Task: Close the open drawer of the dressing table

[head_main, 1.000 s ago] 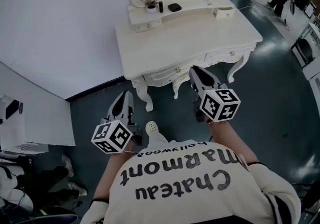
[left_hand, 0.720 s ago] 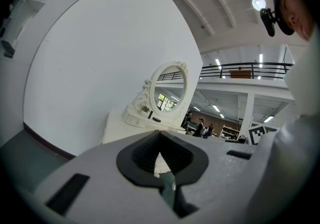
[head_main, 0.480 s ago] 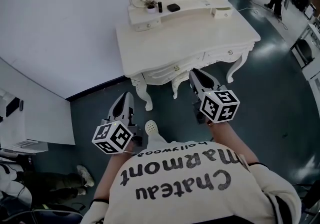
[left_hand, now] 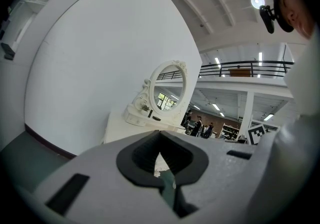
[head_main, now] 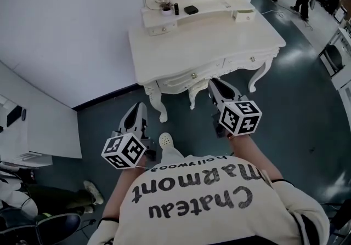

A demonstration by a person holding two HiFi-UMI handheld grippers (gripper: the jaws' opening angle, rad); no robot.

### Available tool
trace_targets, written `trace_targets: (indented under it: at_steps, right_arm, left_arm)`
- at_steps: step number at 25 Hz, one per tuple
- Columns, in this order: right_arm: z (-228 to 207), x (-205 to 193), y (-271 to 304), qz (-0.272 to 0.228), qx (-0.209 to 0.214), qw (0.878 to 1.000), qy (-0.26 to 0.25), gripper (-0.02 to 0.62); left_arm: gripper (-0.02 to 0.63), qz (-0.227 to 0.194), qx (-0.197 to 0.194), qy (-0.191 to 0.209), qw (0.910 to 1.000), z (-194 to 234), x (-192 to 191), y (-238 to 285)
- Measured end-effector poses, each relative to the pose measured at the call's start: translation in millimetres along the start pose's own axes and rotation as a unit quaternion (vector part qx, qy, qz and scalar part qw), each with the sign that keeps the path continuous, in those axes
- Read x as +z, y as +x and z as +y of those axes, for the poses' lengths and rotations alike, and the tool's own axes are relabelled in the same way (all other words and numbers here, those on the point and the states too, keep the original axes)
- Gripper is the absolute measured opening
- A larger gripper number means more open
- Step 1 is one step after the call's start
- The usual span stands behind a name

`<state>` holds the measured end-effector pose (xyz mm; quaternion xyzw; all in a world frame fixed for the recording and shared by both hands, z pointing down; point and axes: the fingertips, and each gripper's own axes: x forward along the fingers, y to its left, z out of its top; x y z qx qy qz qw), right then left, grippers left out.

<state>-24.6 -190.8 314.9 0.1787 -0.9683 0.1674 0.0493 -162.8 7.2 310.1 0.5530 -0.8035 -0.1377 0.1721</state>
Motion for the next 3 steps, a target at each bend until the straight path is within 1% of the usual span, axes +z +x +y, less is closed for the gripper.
trace_targets:
  at_steps: [3]
  right_arm:
    - [0.8,-0.7,0.1,0.001,0.001,1.000,0.000,0.057]
  left_arm:
    - [0.008,-0.002,0.002,0.002,1.0000,0.6,2.1,-2.2]
